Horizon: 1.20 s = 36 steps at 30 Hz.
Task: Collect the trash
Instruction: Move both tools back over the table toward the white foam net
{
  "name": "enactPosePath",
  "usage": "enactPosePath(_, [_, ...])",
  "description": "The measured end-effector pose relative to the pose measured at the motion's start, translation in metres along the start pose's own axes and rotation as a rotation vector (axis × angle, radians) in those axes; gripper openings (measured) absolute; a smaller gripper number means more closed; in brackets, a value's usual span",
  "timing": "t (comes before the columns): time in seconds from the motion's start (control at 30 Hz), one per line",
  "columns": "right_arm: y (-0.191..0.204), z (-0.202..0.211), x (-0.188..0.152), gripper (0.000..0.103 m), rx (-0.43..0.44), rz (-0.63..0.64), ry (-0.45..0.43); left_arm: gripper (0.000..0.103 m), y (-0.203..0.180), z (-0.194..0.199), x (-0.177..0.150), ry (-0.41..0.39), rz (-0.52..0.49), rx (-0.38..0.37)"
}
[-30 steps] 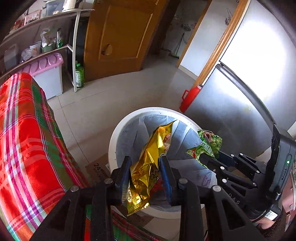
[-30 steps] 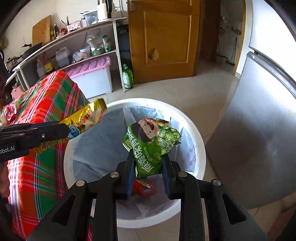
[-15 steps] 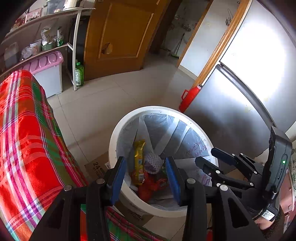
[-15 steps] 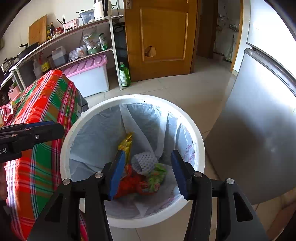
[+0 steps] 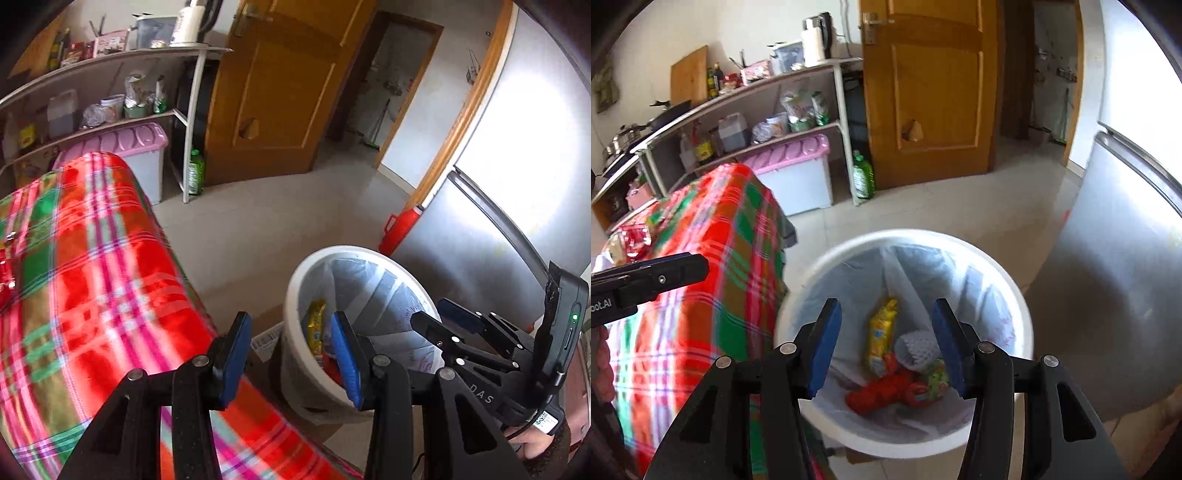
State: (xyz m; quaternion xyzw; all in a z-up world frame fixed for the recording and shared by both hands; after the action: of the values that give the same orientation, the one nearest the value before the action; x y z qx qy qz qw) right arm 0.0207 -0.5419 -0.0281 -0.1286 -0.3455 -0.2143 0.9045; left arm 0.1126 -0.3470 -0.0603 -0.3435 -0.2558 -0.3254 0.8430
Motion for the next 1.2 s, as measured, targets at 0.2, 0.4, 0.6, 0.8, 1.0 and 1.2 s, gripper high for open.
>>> enactPosePath(0.2, [0.042,0.013,0.012,0.052,0.065,0.051,-0.038,0.045,0.028,0.041,0.001,-0.066,0.036,0.038])
enactPosePath(0.4, [0.090,0.021,0.021,0.052,0.134,0.106,-0.059,0.047,0.061,0.077,-0.004,-0.119,0.084,0.076])
enactPosePath(0.6, [0.144,0.028,0.032,0.052,0.226,0.165,-0.078,0.054,0.100,0.117,-0.014,-0.168,0.123,0.150])
enactPosePath(0.8, [0.200,0.029,0.037,0.052,0.311,0.224,-0.078,0.055,0.149,0.162,-0.023,-0.218,0.164,0.261])
enactPosePath(1.0, [0.251,0.018,0.044,0.052,0.382,0.256,-0.041,0.067,0.198,0.202,-0.034,-0.254,0.232,0.365])
enactPosePath(1.2, [0.299,0.010,0.050,0.052,0.437,0.317,-0.020,0.068,0.238,0.227,-0.044,-0.271,0.292,0.412])
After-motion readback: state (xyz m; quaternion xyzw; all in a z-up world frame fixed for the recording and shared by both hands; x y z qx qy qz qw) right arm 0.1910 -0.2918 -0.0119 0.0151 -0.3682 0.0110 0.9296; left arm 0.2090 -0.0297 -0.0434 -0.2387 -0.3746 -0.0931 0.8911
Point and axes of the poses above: each gripper's, at about its wrist camera, not at the fingertips, and z roughly against the way its jaws point, y to its left, x to its top, the point moved 7 cm from there along -z, roughly the way its jaws point, and after that the axes turned 10 degrees about -x, right-handed, at the moved point
